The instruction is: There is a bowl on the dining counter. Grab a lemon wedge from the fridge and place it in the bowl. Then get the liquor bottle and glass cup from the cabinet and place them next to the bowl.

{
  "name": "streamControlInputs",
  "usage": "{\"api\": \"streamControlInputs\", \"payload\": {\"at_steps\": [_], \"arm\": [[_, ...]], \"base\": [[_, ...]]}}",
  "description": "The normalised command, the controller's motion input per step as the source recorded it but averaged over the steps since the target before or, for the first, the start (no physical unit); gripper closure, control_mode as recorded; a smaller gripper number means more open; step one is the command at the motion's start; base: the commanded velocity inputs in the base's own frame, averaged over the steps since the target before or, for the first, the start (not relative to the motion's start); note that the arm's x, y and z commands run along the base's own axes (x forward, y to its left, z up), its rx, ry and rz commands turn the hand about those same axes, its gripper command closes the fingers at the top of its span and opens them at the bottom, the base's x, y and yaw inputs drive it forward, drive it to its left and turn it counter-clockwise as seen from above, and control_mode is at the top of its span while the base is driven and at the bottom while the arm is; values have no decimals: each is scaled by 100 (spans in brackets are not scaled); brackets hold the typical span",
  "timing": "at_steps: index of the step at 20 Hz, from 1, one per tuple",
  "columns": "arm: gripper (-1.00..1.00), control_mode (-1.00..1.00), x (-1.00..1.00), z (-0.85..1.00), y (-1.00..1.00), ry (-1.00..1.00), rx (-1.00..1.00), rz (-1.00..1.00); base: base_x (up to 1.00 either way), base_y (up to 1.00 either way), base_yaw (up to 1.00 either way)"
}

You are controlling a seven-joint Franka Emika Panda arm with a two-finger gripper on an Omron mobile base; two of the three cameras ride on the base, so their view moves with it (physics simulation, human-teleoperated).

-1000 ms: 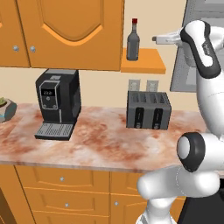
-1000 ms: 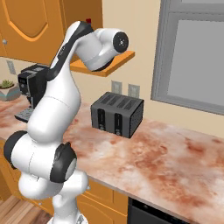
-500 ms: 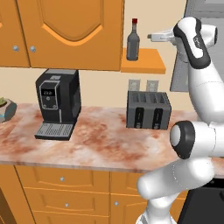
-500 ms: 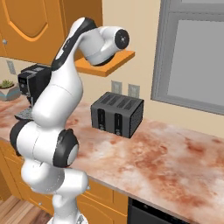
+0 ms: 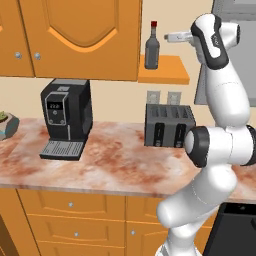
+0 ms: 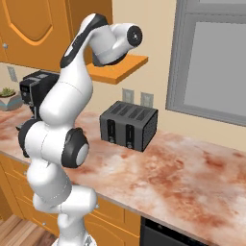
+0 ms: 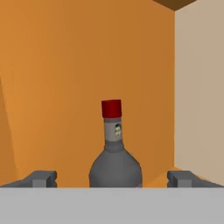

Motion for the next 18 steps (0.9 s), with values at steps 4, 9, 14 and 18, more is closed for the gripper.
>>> {"api": "streamControlInputs", "payload": {"at_steps": [4,9,14,18], "arm": [[-100,-100,30,2,4,1,0,0],[-100,-100,25,0,18,1,0,0],[-100,-100,11,0,22,0,0,0],[-100,-100,12,0,23,3,0,0]], "base": [[0,0,0],[0,0,0],[0,0,0],[0,0,0]]}}
